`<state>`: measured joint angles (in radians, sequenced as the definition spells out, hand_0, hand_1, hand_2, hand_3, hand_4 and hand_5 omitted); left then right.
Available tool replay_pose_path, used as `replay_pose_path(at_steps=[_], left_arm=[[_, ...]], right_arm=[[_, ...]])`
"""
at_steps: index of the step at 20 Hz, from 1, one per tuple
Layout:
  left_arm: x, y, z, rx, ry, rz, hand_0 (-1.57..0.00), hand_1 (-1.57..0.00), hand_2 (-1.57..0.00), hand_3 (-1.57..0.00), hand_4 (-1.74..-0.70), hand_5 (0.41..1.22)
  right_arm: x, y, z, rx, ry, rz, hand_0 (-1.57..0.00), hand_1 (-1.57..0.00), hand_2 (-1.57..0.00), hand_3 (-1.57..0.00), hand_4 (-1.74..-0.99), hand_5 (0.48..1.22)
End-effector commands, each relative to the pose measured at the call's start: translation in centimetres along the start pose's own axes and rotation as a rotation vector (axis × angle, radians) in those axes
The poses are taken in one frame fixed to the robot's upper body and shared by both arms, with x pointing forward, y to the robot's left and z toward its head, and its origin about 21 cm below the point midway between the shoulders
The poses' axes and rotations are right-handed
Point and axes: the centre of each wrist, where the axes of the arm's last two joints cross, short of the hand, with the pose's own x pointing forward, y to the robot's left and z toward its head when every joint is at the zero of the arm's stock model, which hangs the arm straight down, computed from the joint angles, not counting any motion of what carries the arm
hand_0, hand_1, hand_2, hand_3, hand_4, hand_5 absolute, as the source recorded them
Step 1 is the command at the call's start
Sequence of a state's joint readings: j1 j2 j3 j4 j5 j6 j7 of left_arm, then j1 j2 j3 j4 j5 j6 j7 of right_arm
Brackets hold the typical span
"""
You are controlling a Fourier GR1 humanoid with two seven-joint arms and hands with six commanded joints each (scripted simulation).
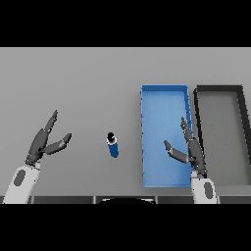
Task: Pick up the blue pipe and place it into the blue bin.
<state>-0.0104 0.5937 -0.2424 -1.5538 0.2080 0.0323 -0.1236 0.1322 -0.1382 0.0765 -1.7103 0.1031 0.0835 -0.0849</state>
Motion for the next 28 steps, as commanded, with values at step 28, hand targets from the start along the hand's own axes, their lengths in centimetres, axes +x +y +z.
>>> replay_pose_path(at_steps=[28], left_arm=[[1.5,-13.2,-2.9,-0.587,0.014,0.075,0.0,0.0,0.0,0.0,-1.12,0.448]], right_arm=[[0.3,0.1,0.6,0.01,-0.025,-0.004,0.0,0.0,0.0,0.0,-1.274,0.605]])
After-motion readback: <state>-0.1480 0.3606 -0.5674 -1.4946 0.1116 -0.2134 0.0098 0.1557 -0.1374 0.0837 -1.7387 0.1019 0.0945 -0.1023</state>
